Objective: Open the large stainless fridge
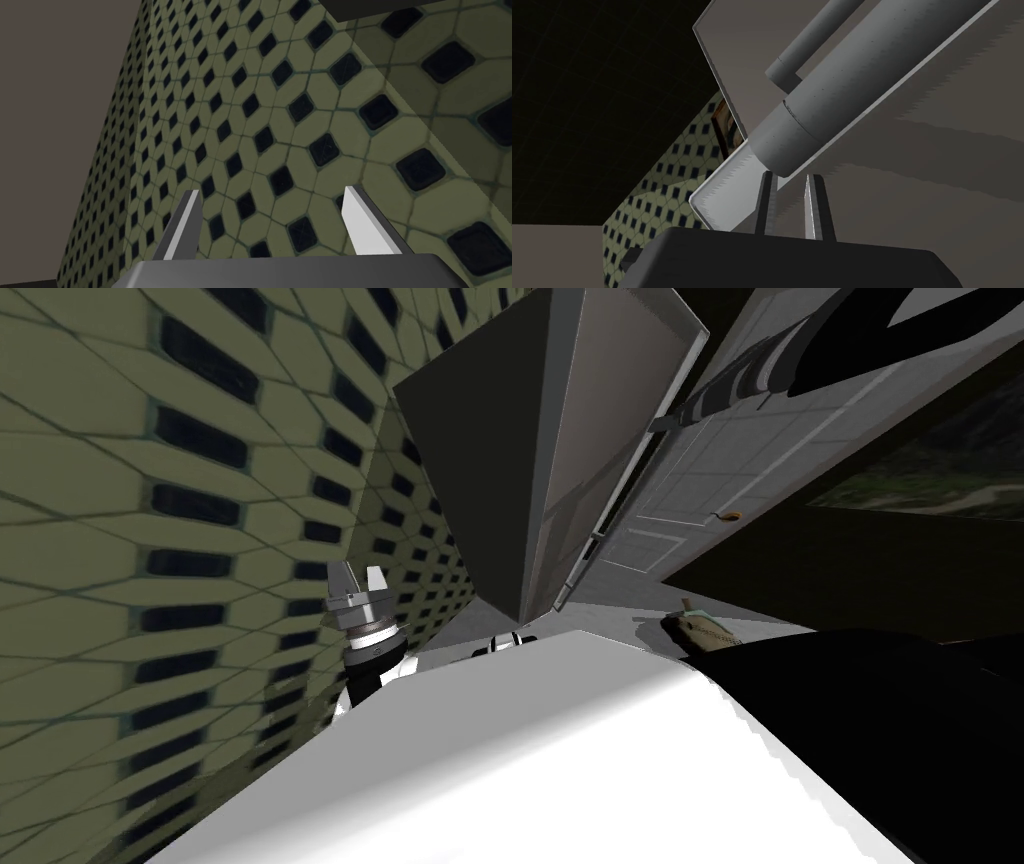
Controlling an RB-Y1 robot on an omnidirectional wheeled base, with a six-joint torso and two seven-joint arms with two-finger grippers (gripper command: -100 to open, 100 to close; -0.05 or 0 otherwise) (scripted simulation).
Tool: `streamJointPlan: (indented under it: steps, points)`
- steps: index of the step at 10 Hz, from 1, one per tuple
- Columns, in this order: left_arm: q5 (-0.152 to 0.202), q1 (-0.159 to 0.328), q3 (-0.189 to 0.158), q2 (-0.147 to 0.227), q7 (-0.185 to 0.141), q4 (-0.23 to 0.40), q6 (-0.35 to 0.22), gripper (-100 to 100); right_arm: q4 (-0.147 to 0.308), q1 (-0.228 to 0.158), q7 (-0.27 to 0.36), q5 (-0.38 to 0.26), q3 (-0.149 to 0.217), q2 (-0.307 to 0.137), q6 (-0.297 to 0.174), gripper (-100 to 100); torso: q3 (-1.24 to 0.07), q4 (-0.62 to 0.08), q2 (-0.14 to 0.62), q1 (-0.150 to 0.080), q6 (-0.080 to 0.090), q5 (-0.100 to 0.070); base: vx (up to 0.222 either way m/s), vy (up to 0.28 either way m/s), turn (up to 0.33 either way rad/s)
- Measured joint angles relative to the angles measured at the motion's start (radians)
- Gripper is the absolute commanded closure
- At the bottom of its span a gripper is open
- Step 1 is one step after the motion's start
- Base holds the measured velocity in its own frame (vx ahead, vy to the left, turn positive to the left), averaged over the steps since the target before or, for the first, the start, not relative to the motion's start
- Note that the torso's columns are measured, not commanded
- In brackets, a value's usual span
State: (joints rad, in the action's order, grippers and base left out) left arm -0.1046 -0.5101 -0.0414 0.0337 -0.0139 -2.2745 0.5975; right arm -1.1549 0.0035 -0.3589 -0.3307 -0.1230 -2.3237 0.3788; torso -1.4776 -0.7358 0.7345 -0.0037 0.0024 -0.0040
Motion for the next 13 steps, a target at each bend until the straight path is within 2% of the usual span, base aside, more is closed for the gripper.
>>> streamJointPlan:
  steps: [2, 3, 4, 5, 6, 8, 13]
  points:
    - [0.000, 0.000, 0.000, 0.000, 0.000, 0.000, 0.000, 0, 0.023, 0.005, -0.018, -0.002, -0.031, -0.011, -0.013, 100, 0.003, 0.000, 0.004, -0.002, -0.002, -0.001, -0.033, 0.213, -0.160]
    - [0.000, 0.000, 0.000, 0.000, 0.000, 0.000, 0.000, 0, 0.050, 0.034, -0.021, 0.001, -0.022, -0.011, -0.011, 100, 0.002, -0.001, 0.003, -0.002, -0.002, 0.000, -0.016, 0.250, -0.231]
    - [0.000, 0.000, 0.000, 0.000, 0.000, 0.000, 0.000, 0, 0.048, 0.014, -0.037, -0.003, -0.066, -0.024, -0.021, 100, 0.003, -0.001, 0.004, 0.000, 0.002, 0.000, -0.016, 0.203, -0.180]
    - [0.000, 0.000, 0.000, 0.000, 0.000, 0.000, 0.000, 0, 0.075, 0.039, -0.039, -0.002, -0.057, -0.019, -0.017, 100, 0.002, -0.002, 0.004, -0.003, 0.000, 0.000, -0.010, 0.077, -0.030]
    - [0.000, 0.000, 0.000, 0.000, 0.000, 0.000, 0.000, 0, 0.080, 0.043, -0.038, -0.002, -0.055, -0.018, -0.014, -100, 0.001, -0.002, 0.003, -0.007, -0.002, 0.000, -0.052, -0.033, 0.149]
    - [0.000, 0.000, -0.001, 0.001, 0.000, 0.000, 0.000, 0, 0.077, 0.031, -0.006, -0.010, -0.031, 0.015, -0.027, -100, 0.002, 0.000, 0.004, -0.006, -0.005, -0.001, -0.097, -0.115, 0.112]
    - [0.000, 0.000, 0.000, 0.001, 0.000, 0.000, 0.000, 0, 0.057, 0.005, 0.077, -0.029, 0.029, 0.097, -0.060, -100, -0.001, 0.001, -0.001, -0.007, 0.000, -0.004, -0.076, -0.085, 0.129]
